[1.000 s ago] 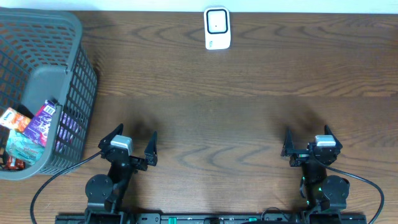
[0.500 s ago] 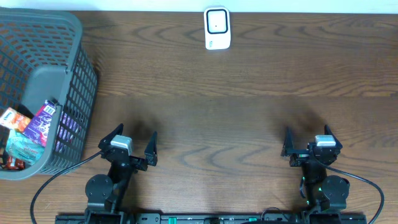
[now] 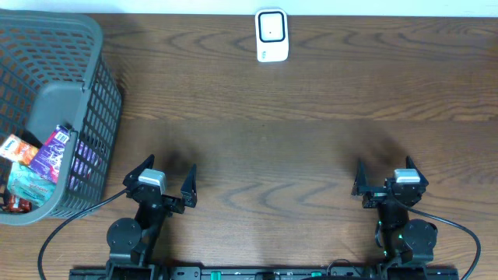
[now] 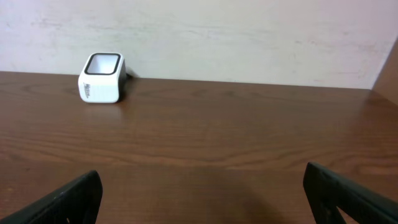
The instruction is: Scan the item barcode
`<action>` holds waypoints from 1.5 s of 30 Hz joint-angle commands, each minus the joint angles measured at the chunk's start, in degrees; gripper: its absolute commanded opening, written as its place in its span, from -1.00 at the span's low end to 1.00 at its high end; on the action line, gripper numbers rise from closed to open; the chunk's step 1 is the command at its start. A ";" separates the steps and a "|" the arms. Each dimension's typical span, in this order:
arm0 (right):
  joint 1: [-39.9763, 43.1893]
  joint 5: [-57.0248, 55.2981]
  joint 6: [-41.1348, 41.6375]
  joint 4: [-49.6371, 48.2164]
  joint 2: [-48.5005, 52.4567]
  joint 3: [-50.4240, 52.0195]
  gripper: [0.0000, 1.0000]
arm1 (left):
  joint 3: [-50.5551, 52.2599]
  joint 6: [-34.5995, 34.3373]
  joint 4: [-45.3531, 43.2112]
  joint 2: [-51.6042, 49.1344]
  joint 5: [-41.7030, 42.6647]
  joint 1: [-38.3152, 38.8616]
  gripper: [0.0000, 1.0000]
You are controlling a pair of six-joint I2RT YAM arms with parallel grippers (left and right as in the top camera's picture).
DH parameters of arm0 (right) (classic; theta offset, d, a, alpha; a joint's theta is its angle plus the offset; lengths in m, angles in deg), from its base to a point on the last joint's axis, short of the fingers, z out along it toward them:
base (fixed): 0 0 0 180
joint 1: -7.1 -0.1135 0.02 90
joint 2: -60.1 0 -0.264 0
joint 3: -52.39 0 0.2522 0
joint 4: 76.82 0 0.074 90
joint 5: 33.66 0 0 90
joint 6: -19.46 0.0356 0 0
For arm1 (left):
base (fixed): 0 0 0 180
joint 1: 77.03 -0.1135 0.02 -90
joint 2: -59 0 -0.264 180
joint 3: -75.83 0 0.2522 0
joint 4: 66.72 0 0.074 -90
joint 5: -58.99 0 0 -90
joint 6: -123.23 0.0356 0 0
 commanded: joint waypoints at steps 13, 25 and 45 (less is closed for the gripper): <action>-0.31 0.04 -0.70 0.31 -0.31 0.00 0.98 | 1.09 -0.13 1.55 0.04 2.14 -0.22 0.96; -0.31 0.04 -0.70 0.33 -0.31 0.00 0.99 | 1.09 -18.88 -14.27 0.04 20.17 -0.04 0.96; -0.31 0.04 -0.70 0.33 -0.31 0.00 0.98 | -25.86 1.81 -28.24 -13.53 12.44 -0.11 0.95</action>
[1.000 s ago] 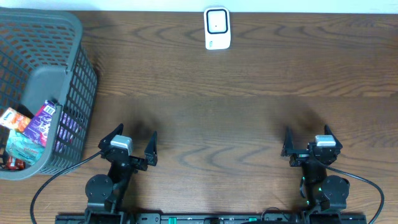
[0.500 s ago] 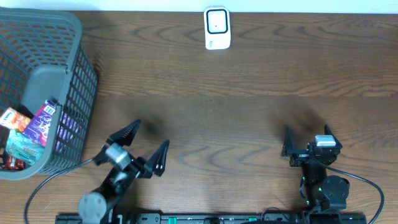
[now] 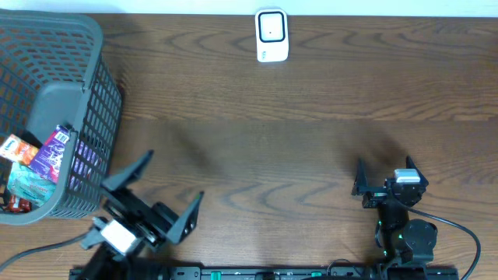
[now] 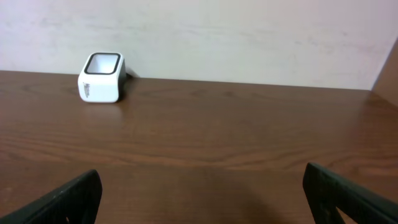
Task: Scan the item barcode
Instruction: 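Reach the left gripper into the grey basket toward the purple package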
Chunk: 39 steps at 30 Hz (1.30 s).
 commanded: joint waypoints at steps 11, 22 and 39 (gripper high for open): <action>-0.31 0.04 -0.70 0.37 -0.07 0.00 0.99 | -45.97 22.38 39.21 -35.76 -53.29 -2.36 0.95; -0.31 0.04 -0.70 0.37 -0.04 0.00 0.98 | -72.74 5.07 69.02 -63.43 -51.56 -31.61 0.96; -0.31 0.04 -0.70 0.35 -0.04 0.00 0.98 | -72.70 -11.58 80.08 -81.40 -43.74 -38.27 0.95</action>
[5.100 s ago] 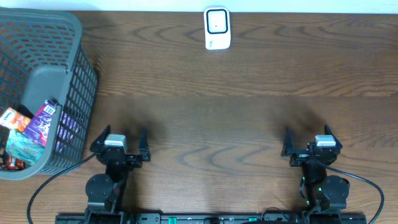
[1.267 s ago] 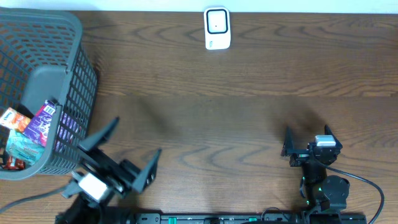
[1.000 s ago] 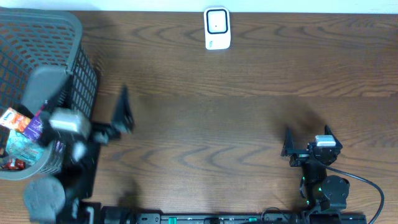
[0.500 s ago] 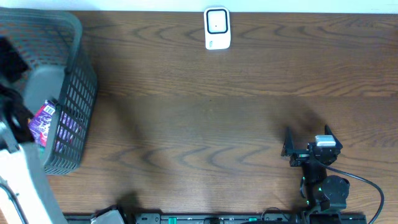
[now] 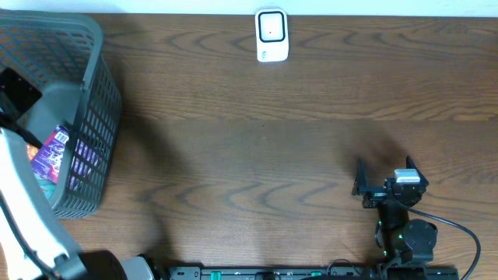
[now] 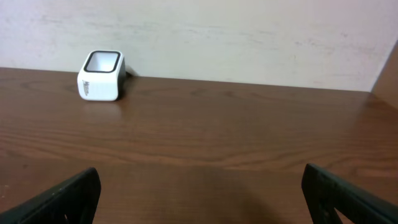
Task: Scan the item barcode
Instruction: 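Reach the left gripper into the grey basket toward the purple package, then grasp the purple package and lift it out of the basket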
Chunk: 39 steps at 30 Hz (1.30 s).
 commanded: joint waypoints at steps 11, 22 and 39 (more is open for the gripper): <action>-0.31 0.09 -0.68 0.35 -0.09 0.00 0.98 | -1.16 -7.69 5.95 -15.06 8.74 -0.39 1.00; -0.31 0.09 -0.68 0.35 -0.09 0.00 0.98 | -1.09 -12.00 9.11 -25.09 -2.93 4.87 0.64; -0.31 0.09 -0.68 0.35 -0.09 0.00 0.99 | -0.02 -15.63 11.47 -35.10 -4.85 4.52 -0.40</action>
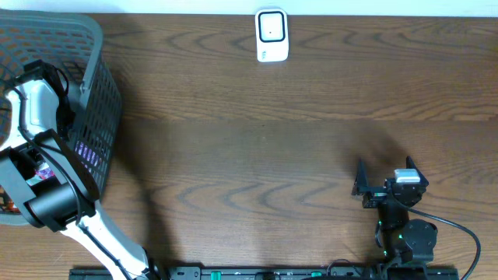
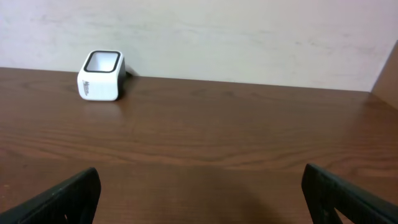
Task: Scan the item barcode
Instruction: 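Grasp the purple package and lift it out of the basket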
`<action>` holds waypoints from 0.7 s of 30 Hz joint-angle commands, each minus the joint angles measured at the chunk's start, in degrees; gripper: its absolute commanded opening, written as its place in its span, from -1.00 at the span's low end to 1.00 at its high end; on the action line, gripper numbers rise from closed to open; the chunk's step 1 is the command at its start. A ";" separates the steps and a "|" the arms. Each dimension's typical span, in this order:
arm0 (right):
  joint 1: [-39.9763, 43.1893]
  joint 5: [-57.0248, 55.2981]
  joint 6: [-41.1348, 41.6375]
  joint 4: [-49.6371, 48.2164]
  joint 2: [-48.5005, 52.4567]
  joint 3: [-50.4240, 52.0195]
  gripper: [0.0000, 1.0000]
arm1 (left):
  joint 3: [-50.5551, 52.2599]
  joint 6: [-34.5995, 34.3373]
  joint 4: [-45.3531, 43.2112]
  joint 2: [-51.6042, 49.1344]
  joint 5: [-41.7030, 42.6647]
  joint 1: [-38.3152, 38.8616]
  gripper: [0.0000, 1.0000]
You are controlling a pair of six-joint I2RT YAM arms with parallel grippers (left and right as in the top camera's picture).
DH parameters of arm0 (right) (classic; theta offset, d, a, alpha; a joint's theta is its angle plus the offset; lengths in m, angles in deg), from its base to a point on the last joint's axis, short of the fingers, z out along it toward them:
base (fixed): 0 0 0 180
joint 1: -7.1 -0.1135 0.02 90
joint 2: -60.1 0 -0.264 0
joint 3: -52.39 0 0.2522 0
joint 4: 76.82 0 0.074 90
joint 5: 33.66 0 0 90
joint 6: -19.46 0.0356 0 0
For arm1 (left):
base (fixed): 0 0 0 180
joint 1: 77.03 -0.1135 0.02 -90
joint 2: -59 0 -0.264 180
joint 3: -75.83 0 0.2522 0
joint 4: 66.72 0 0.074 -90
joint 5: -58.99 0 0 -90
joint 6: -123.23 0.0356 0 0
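Note:
The white barcode scanner [image 1: 271, 35] stands at the table's far edge, and the right wrist view shows the scanner [image 2: 101, 77] at the upper left. Several snack packets lie in the grey mesh basket [image 1: 93, 47] at the left; a purple packet [image 1: 84, 153] shows through the mesh. My left arm reaches over the basket's rim with my left gripper [image 1: 53, 92] down inside; its fingers are hidden by the arm. My right gripper [image 1: 383, 177] rests open and empty near the front edge, with bare table between the fingers of the right gripper [image 2: 200, 177].
The wooden table [image 1: 257, 148] runs from the basket to the right edge. A pale wall [image 2: 249, 31] rises behind the scanner. The left arm's elbow [image 1: 48, 199] hangs high over the basket's front corner.
The left arm has shifted right and further over the basket. It now covers the packets that showed inside. The right arm has not moved.
Both grippers first rested open near the front edge. Then the left arm stood raised and turned toward the basket, its gripper open. Later it was over the basket's left side, and now it reaches down inside. The right gripper stayed open in place throughout.

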 commanded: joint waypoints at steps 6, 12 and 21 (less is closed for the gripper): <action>-0.31 0.09 -0.70 0.37 -0.09 0.00 0.98 | -1.03 -0.68 1.40 -1.38 -0.48 -0.22 -0.85; -0.31 0.09 -0.70 0.37 -0.09 0.00 0.98 | -9.16 -0.68 5.31 4.57 2.12 -0.22 -0.86; -0.31 0.09 -0.70 0.37 -0.09 0.00 0.99 | -17.99 -0.70 -2.80 27.85 9.16 -0.20 -0.85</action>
